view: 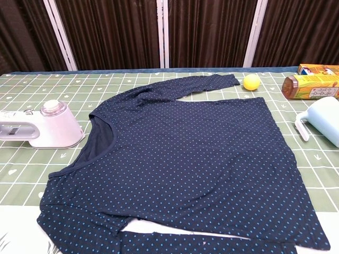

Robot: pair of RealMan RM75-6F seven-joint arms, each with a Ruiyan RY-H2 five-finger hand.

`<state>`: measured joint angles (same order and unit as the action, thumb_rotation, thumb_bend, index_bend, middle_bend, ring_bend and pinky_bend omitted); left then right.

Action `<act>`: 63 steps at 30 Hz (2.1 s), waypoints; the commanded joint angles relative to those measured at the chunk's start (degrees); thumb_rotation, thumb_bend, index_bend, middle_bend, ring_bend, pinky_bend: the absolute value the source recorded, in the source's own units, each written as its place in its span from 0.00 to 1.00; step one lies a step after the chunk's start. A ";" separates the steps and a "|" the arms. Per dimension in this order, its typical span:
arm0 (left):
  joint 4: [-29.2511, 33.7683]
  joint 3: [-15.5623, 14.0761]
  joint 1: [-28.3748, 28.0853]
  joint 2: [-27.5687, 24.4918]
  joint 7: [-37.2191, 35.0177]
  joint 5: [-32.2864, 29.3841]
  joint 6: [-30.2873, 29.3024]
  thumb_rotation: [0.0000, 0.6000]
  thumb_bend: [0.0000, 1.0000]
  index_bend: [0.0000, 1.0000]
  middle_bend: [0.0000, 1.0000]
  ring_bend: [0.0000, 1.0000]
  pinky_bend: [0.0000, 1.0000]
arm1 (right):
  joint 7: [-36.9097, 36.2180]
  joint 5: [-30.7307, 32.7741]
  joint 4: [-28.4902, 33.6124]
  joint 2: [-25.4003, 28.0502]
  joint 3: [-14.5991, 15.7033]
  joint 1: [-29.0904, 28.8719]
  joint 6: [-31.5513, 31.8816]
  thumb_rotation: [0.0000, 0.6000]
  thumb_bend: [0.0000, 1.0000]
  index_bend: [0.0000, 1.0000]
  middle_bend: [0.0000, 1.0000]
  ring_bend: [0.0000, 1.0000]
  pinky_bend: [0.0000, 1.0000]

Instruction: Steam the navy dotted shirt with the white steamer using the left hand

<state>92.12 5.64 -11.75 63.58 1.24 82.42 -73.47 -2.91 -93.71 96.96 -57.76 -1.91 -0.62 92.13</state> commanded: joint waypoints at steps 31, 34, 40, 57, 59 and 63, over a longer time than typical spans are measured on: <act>-32.08 4.10 -18.07 24.73 -1.63 -10.14 21.23 1.00 0.46 0.15 0.09 0.09 0.14 | 1.98 5.16 -0.63 -1.09 -1.14 -1.97 -5.31 1.00 0.00 0.00 0.00 0.00 0.00; -33.50 4.29 -18.63 25.61 -1.71 -10.66 21.79 1.00 0.46 0.30 0.33 0.30 0.33 | 2.15 5.33 -0.65 -1.18 -1.12 -2.05 -5.56 1.00 0.00 0.00 0.00 0.00 0.00; -36.36 3.91 -19.08 27.19 -2.85 -9.63 20.63 1.00 0.48 0.60 0.64 0.59 0.76 | 2.32 5.75 -0.67 -1.29 -1.21 -2.19 -5.90 1.00 0.00 0.00 0.00 0.00 0.00; -32.39 4.76 -21.50 23.36 -11.87 -4.56 17.17 1.00 0.64 0.91 0.83 0.77 0.99 | 2.16 5.30 -0.29 -1.22 -0.96 -2.19 -5.80 1.00 0.00 0.00 0.00 0.00 0.00; -30.25 5.77 -22.94 22.18 -12.61 -4.31 17.74 1.00 0.65 0.91 0.83 0.77 0.99 | 1.57 5.17 -0.19 -0.97 -0.88 -2.22 -5.90 1.00 0.00 0.00 0.00 0.00 0.00; -25.67 7.73 -25.75 20.03 -13.90 -4.80 20.07 1.00 0.66 0.91 0.83 0.77 0.99 | 1.57 5.76 -0.24 -0.89 -1.19 -2.15 -5.72 1.00 0.00 0.00 0.00 0.00 0.00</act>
<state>64.13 12.04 -35.73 85.01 -11.80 77.77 -54.74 -1.15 -88.18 96.70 -58.71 -2.98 -2.80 86.38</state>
